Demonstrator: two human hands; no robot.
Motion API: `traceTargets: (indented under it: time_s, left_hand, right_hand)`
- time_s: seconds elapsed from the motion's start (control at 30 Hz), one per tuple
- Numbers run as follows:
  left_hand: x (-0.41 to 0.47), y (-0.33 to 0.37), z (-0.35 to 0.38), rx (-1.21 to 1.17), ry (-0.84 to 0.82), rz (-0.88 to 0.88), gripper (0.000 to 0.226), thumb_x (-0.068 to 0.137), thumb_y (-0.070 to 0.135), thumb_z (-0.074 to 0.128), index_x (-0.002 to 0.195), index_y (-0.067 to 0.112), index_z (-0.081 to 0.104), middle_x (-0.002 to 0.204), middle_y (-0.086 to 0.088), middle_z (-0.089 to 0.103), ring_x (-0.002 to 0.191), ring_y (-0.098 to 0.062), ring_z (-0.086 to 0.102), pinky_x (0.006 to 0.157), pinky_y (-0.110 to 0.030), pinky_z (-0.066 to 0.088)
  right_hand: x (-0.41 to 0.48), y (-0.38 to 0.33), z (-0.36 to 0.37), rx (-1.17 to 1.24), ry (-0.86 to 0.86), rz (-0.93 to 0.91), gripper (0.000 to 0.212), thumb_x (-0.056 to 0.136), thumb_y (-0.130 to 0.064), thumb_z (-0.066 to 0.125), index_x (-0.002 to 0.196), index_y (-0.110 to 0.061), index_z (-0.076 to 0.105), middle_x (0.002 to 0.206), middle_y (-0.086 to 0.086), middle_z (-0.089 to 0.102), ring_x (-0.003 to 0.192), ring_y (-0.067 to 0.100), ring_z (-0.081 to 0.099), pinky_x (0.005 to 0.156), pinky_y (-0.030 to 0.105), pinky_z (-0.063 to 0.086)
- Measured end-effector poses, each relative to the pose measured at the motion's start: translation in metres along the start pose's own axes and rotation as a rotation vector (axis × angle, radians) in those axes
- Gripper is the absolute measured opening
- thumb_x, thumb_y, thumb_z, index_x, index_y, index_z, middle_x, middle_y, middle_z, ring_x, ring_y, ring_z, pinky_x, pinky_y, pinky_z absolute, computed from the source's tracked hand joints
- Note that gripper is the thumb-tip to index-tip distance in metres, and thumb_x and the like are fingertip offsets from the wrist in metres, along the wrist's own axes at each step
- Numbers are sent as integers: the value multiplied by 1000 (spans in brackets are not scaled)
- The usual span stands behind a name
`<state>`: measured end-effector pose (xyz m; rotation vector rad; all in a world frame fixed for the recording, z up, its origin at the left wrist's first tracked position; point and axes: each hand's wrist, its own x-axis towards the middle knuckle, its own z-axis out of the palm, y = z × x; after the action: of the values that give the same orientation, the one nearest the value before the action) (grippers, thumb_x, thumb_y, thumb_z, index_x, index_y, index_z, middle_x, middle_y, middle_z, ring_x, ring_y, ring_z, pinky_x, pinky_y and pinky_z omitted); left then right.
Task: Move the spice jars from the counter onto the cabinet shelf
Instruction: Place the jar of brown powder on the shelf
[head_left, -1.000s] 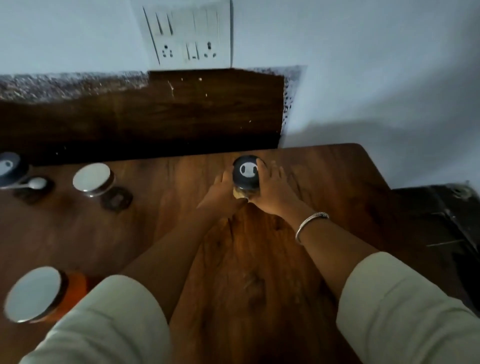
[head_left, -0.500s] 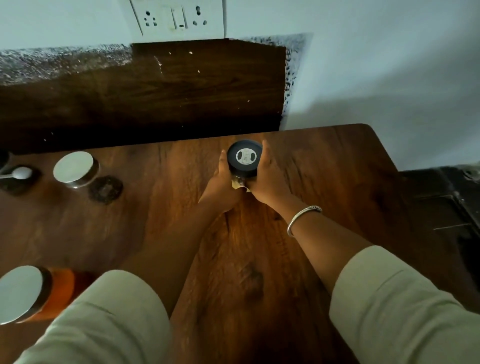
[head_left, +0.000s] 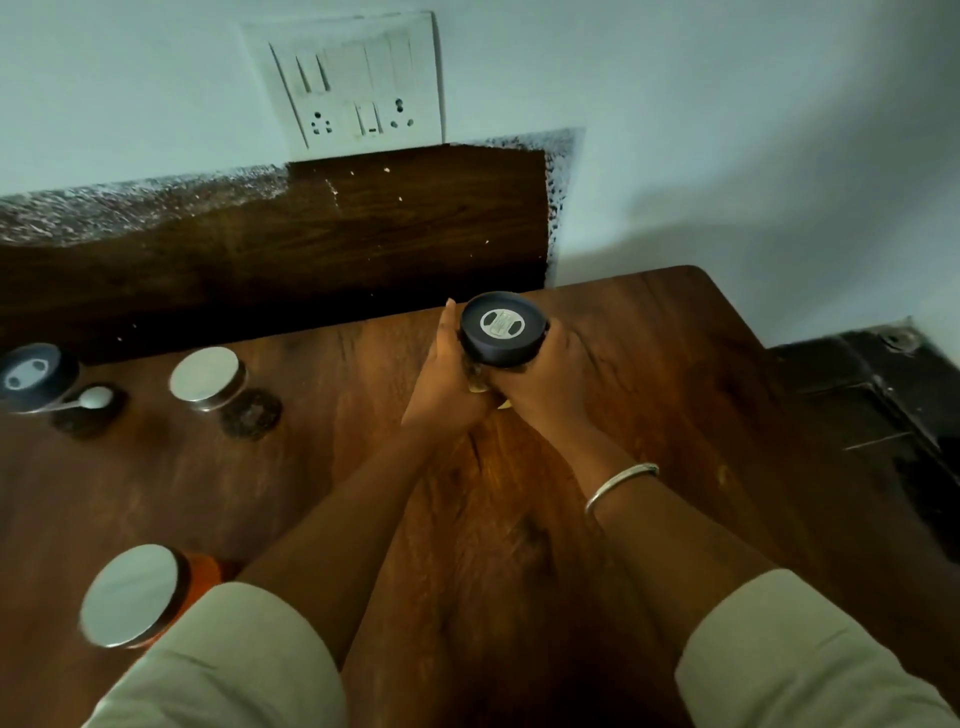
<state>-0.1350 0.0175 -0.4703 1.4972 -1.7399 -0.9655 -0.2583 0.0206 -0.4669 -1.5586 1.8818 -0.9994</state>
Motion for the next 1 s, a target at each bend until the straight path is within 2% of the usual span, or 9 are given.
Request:
traceTargets:
  time_s: [0.23,0.37,0.43,0.53,0.6,0.73,0.83,0.9,1.0]
  left_hand:
    - [-34,20,-48,-44,124,83,118,60,54,67,148,27,-5,150,-2,31,136,-15,36,112,-41,36]
    - [-53,23,-76,-26,202,209,115,64,46,71,149,16,0,151,-4,28,139,-18,32,110,-45,37]
    - [-62,25,-86,-30,217,257,118,64,43,75,149,13,-1,150,-1,25,140,-18,29,111,-43,36]
    - [-75,30,-99,-95,223,276,126,61,38,79,148,13,-9,151,-1,22,140,-16,29,112,-41,35]
    - [-82,33,-110,-190,215,261,125,61,25,82,148,16,-8,150,-4,27,137,-14,34,110,-40,39]
    - [-97,43,-134,-454,116,206,112,62,5,75,146,22,3,129,2,46,116,-14,54,88,-31,55]
    - [-104,48,-142,-550,58,185,95,73,-10,68,144,16,10,114,3,51,100,-12,60,72,-21,56]
    - [-108,51,-147,-566,40,165,89,76,-10,66,143,15,12,111,5,51,95,-8,61,69,-18,55]
    - [-115,49,-150,-508,108,165,96,77,9,69,148,20,6,113,12,47,101,-9,57,73,-21,56]
  right_hand:
    - [-40,-62,0,266,93,-81,86,59,-37,86,129,-14,42,131,6,54,118,17,53,90,17,43]
    - [-56,-95,-1,402,69,-102,87,54,-42,85,124,-17,42,120,-2,57,109,10,58,80,15,50]
    - [-63,-109,0,467,61,-111,90,52,-46,83,125,-17,40,120,-1,58,107,11,61,79,21,55]
    - [-76,-128,1,548,-11,-125,91,58,-46,79,131,-16,34,125,3,57,109,13,61,85,29,56]
    - [-83,-136,-5,571,-68,-136,84,67,-46,76,134,-17,34,124,2,56,106,11,61,83,28,55]
    - [-94,-143,-19,657,-175,-112,62,86,-39,59,138,-16,35,127,6,53,100,8,59,68,15,52]
    - [-102,-151,-21,737,-307,-152,45,92,-34,54,130,-12,45,118,9,60,96,13,66,69,19,54]
    - [-106,-157,-19,787,-293,-148,33,93,-24,54,122,-10,51,108,8,64,89,10,68,66,20,55]
    - [-112,-165,-15,836,-181,-102,38,89,-20,60,123,-7,51,111,13,64,93,19,68,70,27,58]
